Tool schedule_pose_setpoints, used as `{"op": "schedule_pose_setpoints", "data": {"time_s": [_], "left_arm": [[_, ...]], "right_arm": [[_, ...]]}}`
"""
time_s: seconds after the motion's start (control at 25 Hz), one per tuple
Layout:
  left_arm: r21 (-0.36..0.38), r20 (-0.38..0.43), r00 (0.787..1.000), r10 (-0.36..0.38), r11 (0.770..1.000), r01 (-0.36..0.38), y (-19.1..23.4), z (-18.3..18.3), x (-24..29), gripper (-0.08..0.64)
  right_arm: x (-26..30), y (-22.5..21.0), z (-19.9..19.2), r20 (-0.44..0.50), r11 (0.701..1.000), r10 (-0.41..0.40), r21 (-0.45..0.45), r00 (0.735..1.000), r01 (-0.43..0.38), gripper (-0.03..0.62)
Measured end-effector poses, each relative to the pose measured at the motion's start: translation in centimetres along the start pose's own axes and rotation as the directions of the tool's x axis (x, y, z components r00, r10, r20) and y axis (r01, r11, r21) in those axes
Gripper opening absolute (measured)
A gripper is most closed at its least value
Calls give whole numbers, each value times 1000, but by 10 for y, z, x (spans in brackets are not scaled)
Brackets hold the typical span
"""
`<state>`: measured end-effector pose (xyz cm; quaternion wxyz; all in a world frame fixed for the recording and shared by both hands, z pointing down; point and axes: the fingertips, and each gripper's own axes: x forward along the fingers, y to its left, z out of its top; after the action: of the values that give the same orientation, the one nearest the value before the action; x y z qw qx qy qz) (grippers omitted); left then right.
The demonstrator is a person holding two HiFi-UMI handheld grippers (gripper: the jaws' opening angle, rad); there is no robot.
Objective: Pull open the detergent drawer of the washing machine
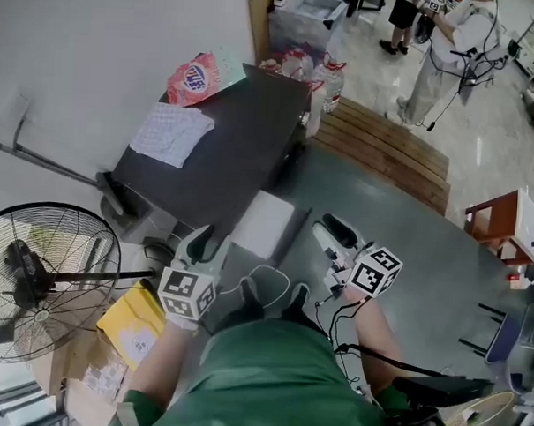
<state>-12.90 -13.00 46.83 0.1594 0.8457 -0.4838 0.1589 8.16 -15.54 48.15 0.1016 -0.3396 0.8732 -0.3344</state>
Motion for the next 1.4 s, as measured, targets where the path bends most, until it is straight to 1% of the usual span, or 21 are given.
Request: {"op": "schedule_pose_setpoints", "data": {"time_s": [0.16, 0.28, 0.36, 0.44, 0.56, 0.64, 0.76, 0.96, 1.12, 1.2, 1.32, 1.36, 1.4], "left_arm": [[22, 38, 999, 1, 1000, -2, 2, 21, 1, 146], [68, 85, 996, 3, 998, -9, 5, 46, 0, 143], [92, 121, 993, -1, 996, -10, 7, 65, -1, 143], [116, 151, 988, -3, 993, -15, 8, 81, -3, 141], [169, 175, 985, 3, 985, -33, 8, 100, -4, 130], [186, 193, 981, -5, 982, -32, 5, 110, -3, 120], [190, 226, 974, -28, 982, -16, 0, 122, -3, 107], [183, 272, 961, -53, 983, 2, -7, 138, -2, 94], [180, 294, 954, -66, 984, 13, -10, 150, -4, 89], [178, 310, 948, -71, 984, 15, -11, 157, -7, 86], [177, 333, 940, -75, 984, 16, -11, 167, -10, 83], [177, 339, 938, -76, 984, 16, -11, 169, -11, 81], [176, 344, 936, -78, 984, 18, -12, 172, -11, 80]], "right_arm": [[1, 15, 29, 19, 988, -138, -71, 990, 139, 147], [4, 29, 50, 48, 972, -194, -125, 980, 198, 124], [6, 40, 61, 67, 961, -202, -181, 977, 211, 124], [7, 52, 69, 77, 943, -211, -247, 975, 223, 124], [7, 67, 79, 95, 905, -230, -346, 969, 248, 124], [7, 73, 85, 108, 883, -238, -389, 965, 262, 123], [6, 81, 93, 131, 860, -237, -433, 963, 271, 115], [3, 94, 108, 162, 801, -223, -532, 961, 275, 98], [2, 105, 118, 176, 764, -214, -583, 961, 277, 98], [3, 112, 121, 186, 734, -212, -617, 959, 282, 98], [4, 121, 125, 211, 680, -207, -671, 955, 296, 98], [4, 124, 127, 221, 669, -202, -680, 954, 299, 98], [4, 126, 129, 229, 663, -197, -685, 953, 302, 80]]}}
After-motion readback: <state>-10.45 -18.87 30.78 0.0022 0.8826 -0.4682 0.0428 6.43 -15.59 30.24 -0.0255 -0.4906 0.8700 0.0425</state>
